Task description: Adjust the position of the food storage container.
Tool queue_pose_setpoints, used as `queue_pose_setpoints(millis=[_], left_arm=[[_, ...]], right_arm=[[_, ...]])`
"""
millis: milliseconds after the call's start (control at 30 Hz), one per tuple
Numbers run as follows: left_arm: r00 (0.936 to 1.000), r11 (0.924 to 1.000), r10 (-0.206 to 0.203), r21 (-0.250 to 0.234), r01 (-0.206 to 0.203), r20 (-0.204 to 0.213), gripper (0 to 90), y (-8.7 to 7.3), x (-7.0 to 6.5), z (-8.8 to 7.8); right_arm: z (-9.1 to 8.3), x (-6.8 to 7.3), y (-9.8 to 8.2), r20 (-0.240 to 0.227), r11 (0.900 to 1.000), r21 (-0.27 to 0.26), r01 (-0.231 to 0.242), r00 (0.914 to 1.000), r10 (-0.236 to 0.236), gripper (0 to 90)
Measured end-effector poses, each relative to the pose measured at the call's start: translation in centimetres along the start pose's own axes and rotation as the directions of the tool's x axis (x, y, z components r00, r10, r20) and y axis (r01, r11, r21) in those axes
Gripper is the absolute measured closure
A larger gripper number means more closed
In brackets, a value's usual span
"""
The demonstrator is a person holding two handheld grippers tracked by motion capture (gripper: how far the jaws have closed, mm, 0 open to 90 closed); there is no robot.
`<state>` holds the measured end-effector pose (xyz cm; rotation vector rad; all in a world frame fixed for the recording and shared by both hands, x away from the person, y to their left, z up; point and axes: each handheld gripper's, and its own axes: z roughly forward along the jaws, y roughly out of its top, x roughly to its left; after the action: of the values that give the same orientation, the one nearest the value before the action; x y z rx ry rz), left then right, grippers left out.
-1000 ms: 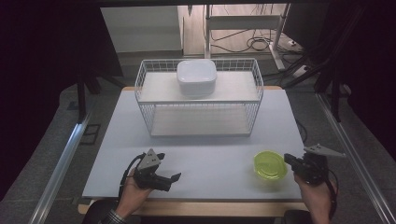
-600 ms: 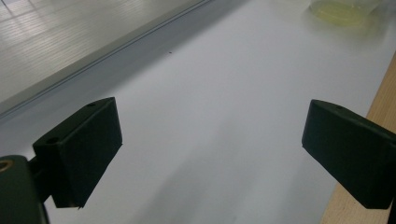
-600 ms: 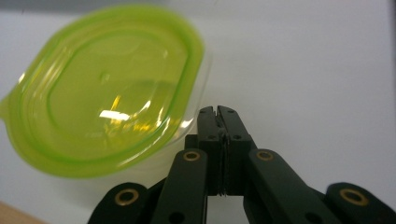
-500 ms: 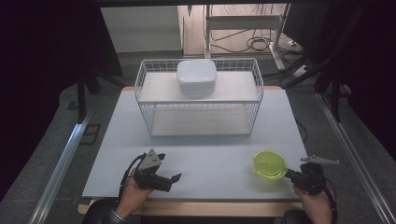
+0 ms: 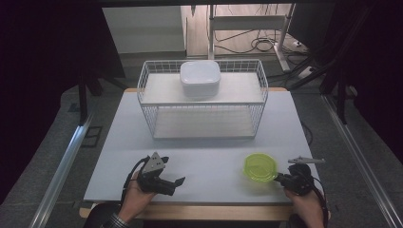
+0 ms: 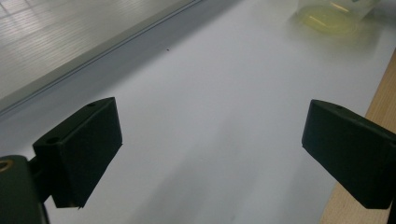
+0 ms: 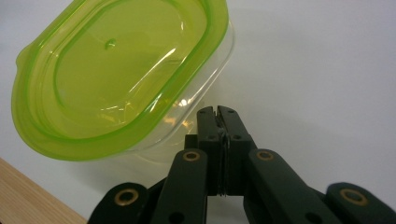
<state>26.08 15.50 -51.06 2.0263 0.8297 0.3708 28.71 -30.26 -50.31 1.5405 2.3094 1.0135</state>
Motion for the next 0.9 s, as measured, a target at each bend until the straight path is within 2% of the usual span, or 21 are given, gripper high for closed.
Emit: queue_pose_setpoints(millis=[133,200,433,767,900], left_arm=[[1.0000,1.0000,0.000,0.003,0.000,-0.001,4.7,0.0,0.0,0.0],[1.0000,1.0000,0.000,0.004,0.000,0.000,4.7,0.0,0.0,0.0],[1.0000,1.0000,0.001,0.007,-0.001,-0.001,4.7,0.0,0.1,0.1],[1.0000,0.9999,-0.002,0.017,0.002,-0.002,4.7,-0.1,0.2,0.1],[1.0000,0.9996,-0.002,0.027,0.002,-0.006,4.7,-0.2,0.2,0.2]], right_arm=[[1.3,1.1,0.9,-0.037,0.999,0.004,0.034,0.9987,-0.034,88.9],[1.6,1.3,1.1,-0.045,0.999,0.004,0.041,0.9981,-0.041,88.9],[3.8,3.0,2.6,-0.118,0.998,0.011,0.055,0.9915,-0.054,88.9],[6.9,6.3,4.6,-0.208,0.993,0.028,0.114,0.9725,-0.105,88.9],[7.9,7.5,5.3,-0.229,0.990,0.029,0.135,0.9653,-0.125,88.9]])
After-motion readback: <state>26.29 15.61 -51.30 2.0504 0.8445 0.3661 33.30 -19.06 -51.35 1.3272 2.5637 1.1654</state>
